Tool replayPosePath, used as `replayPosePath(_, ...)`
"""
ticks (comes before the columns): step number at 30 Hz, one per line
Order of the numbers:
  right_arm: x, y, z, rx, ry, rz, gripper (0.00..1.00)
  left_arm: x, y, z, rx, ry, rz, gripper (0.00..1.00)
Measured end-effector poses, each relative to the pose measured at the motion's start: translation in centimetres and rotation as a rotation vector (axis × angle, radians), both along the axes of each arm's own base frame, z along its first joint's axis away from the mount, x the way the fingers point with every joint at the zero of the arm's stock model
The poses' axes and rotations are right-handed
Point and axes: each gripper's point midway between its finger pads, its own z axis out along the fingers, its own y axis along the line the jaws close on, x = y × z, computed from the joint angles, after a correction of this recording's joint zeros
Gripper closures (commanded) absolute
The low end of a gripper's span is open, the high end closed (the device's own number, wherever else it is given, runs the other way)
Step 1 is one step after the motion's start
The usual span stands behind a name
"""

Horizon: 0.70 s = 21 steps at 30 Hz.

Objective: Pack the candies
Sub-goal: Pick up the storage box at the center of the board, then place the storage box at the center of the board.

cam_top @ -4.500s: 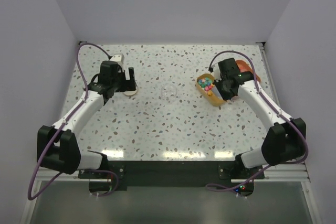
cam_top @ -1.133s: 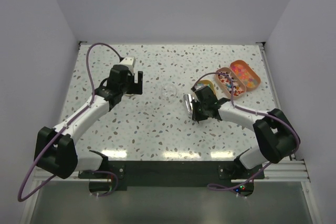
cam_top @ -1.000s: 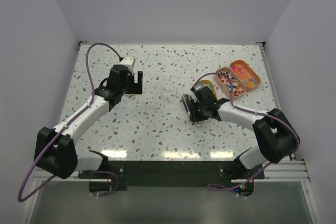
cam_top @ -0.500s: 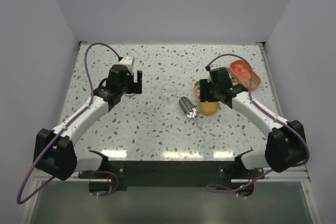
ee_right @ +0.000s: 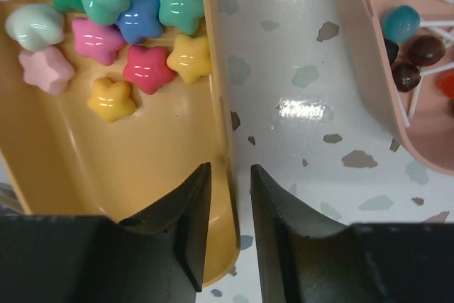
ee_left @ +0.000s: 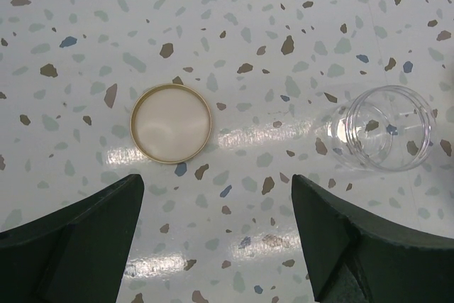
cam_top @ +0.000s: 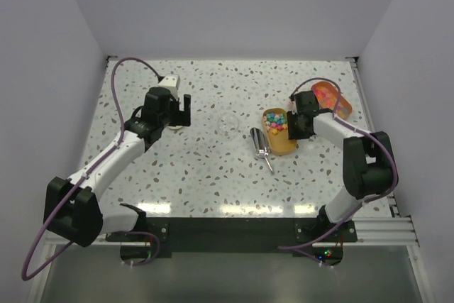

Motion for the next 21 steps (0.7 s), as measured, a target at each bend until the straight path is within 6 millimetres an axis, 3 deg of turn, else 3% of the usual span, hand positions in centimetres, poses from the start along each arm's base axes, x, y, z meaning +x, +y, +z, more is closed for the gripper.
replayPosePath(1, 0.1, -0.1, -0.3, -0.006, 0.005, 0.004, 0.78, 0.0, 0.0, 0.0, -0.001, -0.001, 0.0, 0.1)
replayPosePath(2, 0.2, -0.3, -0.5, -0.015, 0.009, 0.012, 0.92, 0.0, 0.0, 0.1, -0.001, -0.003, 0.0, 0.1)
replayPosePath(3, 0.2, -0.4, -0.6, -0.024, 0.01, 0.02, 0.99, 0.0, 0.0, 0.2, -0.002, -0.004, 0.0, 0.1)
replayPosePath(9, 1.4, -0.9, 0.6, -0.065, -0.022, 0.059, 1.0, -0.1, -0.1, 0.4, -0.009, -0.011, -0.005, 0.1)
replayPosePath(14, 1.7, -0.2, 3.0, -0.094, -0.074, 0.12, 1.0, 0.0, 0.0, 0.4, -0.017, -0.007, -0.01, 0.1)
replayPosePath(17, 0.8, 2.2, 5.7, -0.125, -0.134, 0.227, 1.0, 0.0, 0.1, 0.4, -0.02, -0.006, -0.009, 0.1)
replayPosePath(21, -0.9, 7.8, 10.0, -0.1, -0.245, 0.425, 1.0, -0.1, -0.2, 0.4, -0.032, -0.002, -0.015, 0.1)
